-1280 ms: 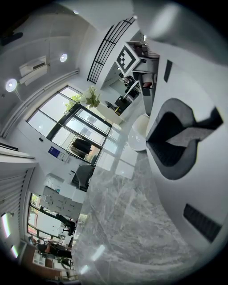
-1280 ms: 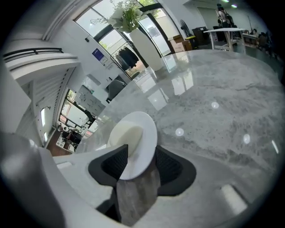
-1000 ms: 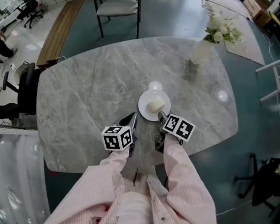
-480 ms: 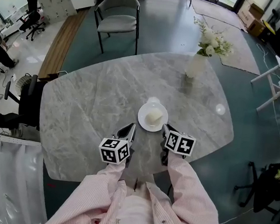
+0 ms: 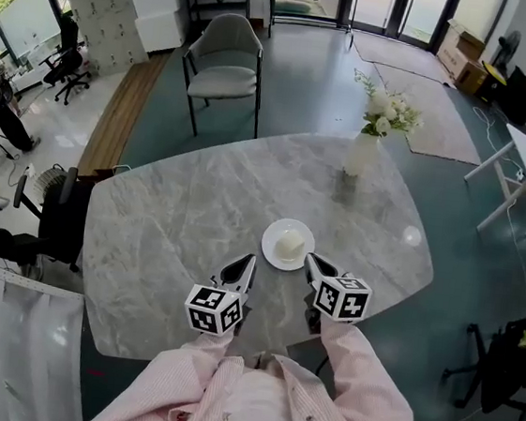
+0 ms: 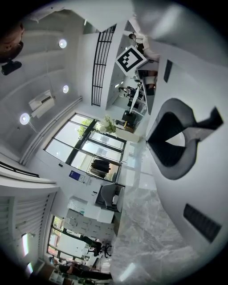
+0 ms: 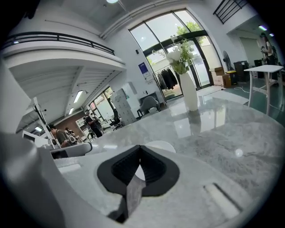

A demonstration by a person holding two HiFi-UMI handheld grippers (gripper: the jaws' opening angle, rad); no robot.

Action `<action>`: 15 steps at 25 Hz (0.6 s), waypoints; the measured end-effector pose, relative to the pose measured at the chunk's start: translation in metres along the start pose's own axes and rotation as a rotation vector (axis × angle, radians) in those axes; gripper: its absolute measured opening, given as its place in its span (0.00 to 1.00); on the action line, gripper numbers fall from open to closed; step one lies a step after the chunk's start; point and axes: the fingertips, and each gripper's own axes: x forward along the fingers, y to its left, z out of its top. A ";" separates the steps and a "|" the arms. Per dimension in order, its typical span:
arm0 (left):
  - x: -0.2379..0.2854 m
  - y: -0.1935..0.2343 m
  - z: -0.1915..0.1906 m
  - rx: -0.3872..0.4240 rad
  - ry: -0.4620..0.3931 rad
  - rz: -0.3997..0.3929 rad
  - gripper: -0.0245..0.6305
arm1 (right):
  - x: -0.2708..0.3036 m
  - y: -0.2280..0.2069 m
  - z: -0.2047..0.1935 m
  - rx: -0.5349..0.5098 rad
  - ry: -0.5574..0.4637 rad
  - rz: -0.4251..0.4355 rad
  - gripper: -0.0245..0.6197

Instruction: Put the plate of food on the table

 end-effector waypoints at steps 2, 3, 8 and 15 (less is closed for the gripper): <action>-0.006 -0.001 0.009 0.013 -0.028 -0.002 0.04 | -0.007 0.006 0.005 -0.012 -0.031 0.027 0.05; -0.009 -0.001 0.013 0.019 -0.043 -0.002 0.04 | -0.011 0.009 0.008 -0.016 -0.048 0.041 0.05; -0.025 -0.004 0.035 0.063 -0.105 0.002 0.04 | -0.030 0.022 0.023 -0.029 -0.134 0.106 0.05; -0.038 -0.006 0.062 0.106 -0.182 0.015 0.04 | -0.050 0.031 0.050 -0.031 -0.245 0.146 0.05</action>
